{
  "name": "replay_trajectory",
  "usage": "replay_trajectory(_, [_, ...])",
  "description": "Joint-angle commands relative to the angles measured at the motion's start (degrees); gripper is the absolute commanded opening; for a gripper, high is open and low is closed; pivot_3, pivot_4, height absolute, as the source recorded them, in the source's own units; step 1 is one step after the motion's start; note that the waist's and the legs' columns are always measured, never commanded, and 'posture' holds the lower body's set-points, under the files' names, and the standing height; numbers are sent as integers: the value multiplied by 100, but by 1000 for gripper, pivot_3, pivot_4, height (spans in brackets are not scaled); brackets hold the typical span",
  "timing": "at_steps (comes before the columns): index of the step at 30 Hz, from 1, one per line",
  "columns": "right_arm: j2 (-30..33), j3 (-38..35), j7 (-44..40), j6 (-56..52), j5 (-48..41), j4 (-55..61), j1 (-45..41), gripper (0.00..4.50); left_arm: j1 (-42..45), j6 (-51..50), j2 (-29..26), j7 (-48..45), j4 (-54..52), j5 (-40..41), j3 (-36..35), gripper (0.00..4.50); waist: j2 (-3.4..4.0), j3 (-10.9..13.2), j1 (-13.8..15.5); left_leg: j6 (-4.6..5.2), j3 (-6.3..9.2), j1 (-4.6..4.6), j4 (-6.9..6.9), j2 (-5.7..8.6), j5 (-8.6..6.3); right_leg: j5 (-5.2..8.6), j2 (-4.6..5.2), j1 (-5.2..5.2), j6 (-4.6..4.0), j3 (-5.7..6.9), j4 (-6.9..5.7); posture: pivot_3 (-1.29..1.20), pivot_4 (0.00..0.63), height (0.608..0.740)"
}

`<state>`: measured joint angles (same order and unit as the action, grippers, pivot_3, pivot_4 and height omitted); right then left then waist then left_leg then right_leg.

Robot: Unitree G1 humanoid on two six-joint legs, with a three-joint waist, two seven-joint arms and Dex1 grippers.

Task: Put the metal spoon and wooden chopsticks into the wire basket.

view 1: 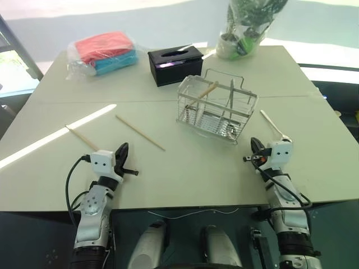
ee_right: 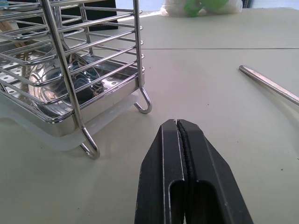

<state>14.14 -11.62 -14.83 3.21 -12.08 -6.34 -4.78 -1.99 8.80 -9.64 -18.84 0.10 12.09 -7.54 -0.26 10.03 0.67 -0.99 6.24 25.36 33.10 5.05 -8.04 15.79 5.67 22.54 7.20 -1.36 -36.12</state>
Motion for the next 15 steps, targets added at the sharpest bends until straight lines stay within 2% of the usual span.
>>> replay_trajectory(1, [19, -73, 15, 65, -30, 202, -10, 0, -5, 106, -24, -59, -240, 102, -25, 45, 0, 0, 0, 0, 0, 0, 0, 0, 0, 0, 0, -1, 0, 0, 0, 0, 150, 740])
replay_trajectory(15, [16, -73, 17, 65, -29, 181, -29, 0, 27, -267, -131, -82, -300, 245, -60, 45, 0, 0, -1, 0, 0, 0, 0, 0, 0, 0, 0, 0, 0, 0, 0, 0, 150, 740])
